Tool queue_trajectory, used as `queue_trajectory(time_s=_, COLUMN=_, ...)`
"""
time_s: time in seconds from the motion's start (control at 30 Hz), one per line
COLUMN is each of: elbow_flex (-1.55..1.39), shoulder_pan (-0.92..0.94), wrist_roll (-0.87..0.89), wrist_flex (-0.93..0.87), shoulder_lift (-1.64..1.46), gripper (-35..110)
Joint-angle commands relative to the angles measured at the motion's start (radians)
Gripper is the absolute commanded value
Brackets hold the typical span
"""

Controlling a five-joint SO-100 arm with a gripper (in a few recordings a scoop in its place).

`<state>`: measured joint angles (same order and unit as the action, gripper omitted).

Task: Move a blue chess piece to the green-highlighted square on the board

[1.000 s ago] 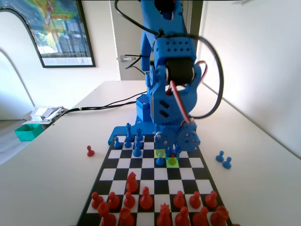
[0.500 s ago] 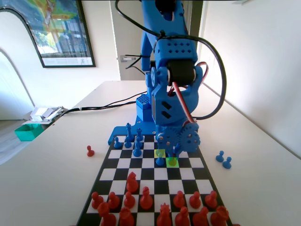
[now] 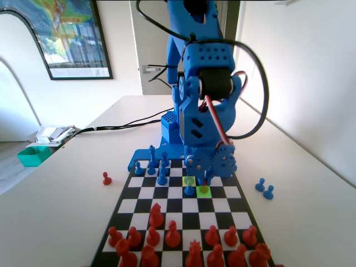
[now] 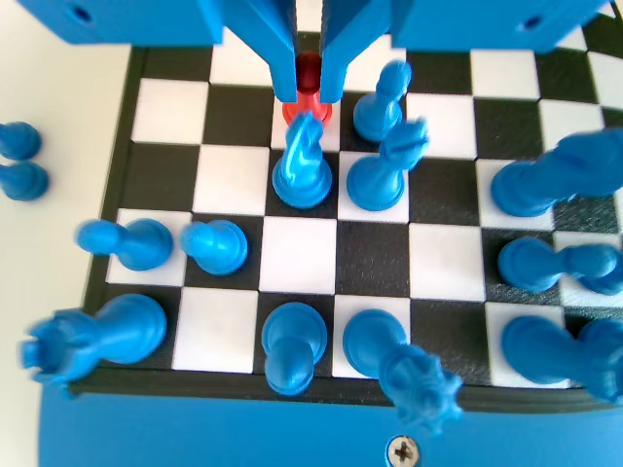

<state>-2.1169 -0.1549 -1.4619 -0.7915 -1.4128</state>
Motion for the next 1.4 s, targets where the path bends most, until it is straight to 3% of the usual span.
queue_trajectory(time_s=0.0, elbow_flex=0.095, shoulder_pan=0.005, wrist_roll=0.003, wrist_flex=-0.074, shoulder_lift=-0.124, gripper=1)
queue_trajectory(time_s=0.3, elbow_flex=0.221, shoulder_pan=0.11, wrist_roll=0.012, wrist_flex=-0.285, shoulder_lift=-0.281, gripper=1)
queue_trajectory(time_s=0.63, elbow_flex=0.238, shoulder_pan=0.431, wrist_roll=-0.153, wrist_flex=-0.494, shoulder_lift=-0.373, gripper=1)
queue_trajectory(time_s=1.17, elbow_flex=0.198, shoulder_pan=0.807, wrist_roll=-0.348, wrist_flex=-0.43, shoulder_lift=-0.281, gripper=1)
queue_trajectory(time_s=1.37, elbow_flex=0.143, shoulder_pan=0.884, wrist_roll=-0.391, wrist_flex=-0.299, shoulder_lift=-0.193, gripper=1)
